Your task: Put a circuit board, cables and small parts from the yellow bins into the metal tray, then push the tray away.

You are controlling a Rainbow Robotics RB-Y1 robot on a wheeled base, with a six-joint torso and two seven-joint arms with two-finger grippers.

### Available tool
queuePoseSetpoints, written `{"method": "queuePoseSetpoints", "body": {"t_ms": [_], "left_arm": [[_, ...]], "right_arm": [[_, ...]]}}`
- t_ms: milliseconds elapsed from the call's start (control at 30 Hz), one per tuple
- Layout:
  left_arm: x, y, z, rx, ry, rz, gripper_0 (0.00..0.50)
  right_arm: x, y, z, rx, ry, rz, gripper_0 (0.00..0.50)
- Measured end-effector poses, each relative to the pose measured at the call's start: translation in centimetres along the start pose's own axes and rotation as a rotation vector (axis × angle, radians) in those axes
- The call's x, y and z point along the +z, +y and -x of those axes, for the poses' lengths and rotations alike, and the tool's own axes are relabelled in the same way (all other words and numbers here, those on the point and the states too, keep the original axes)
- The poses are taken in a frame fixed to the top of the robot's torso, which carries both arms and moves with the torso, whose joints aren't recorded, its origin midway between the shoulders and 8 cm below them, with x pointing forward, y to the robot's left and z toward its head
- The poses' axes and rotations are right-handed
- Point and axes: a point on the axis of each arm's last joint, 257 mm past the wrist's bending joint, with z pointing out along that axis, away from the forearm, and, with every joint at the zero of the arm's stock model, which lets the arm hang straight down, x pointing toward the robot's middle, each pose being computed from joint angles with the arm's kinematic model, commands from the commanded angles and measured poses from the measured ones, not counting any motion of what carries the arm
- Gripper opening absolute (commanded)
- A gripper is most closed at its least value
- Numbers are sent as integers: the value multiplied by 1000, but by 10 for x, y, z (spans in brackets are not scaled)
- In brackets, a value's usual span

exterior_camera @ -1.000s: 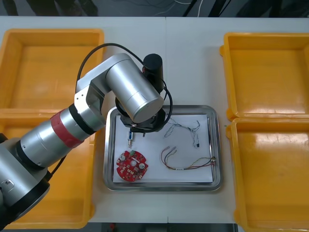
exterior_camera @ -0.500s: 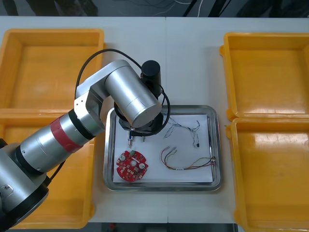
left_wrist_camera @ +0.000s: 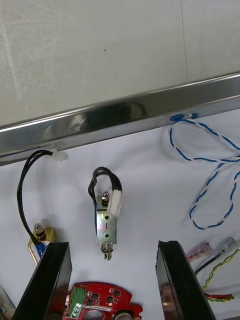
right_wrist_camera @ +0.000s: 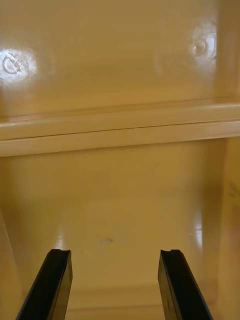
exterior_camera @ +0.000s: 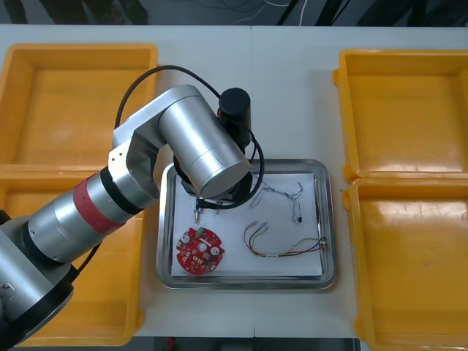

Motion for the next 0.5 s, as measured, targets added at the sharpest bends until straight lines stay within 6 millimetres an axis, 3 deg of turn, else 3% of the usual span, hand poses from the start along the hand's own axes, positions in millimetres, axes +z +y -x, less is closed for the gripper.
{"method": "queuePoseSetpoints", "body": {"t_ms": [267, 500], "left_arm": [[-17, -1, -3, -8, 26, -43, 500], [-47, 25, -1, -62, 66, -49, 500]], "right_arm": [[0, 1, 0, -2, 1, 4, 500], [0, 1, 0, -3, 0, 4, 500]]}}
